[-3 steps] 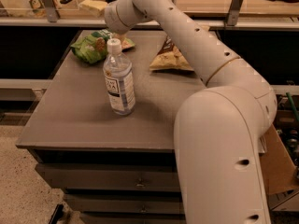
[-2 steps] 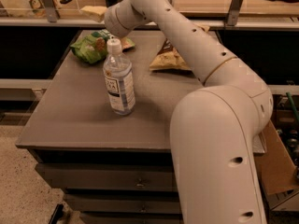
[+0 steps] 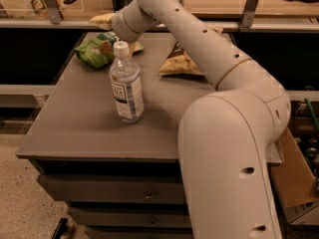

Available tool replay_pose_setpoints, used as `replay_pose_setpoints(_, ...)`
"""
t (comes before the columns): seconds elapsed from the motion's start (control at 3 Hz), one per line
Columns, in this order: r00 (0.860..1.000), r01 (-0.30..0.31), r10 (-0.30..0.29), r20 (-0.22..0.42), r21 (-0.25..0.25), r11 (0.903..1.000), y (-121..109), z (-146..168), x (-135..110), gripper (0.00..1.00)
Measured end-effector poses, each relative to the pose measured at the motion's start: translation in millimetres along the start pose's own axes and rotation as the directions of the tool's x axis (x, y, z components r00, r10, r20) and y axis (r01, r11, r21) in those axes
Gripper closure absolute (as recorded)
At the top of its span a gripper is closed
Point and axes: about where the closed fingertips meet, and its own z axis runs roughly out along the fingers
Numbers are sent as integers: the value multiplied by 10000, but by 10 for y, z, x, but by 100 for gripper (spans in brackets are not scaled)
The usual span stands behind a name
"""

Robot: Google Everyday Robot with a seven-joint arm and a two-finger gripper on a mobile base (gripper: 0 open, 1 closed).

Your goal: Move green rice chip bag near blue plastic bottle

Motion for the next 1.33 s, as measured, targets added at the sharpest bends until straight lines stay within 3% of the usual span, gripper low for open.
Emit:
replay_pose_setpoints(0.33,10000,1,-1,0,-3,10000,-4,-3,0,41)
replay_pose_setpoints(1.0,9988,307,-260,426,-1134,9931,0,-46,-211,87)
replay_pose_setpoints(1.33,9995,180,-149,262,-1230,9922,-47,-129,-182,100)
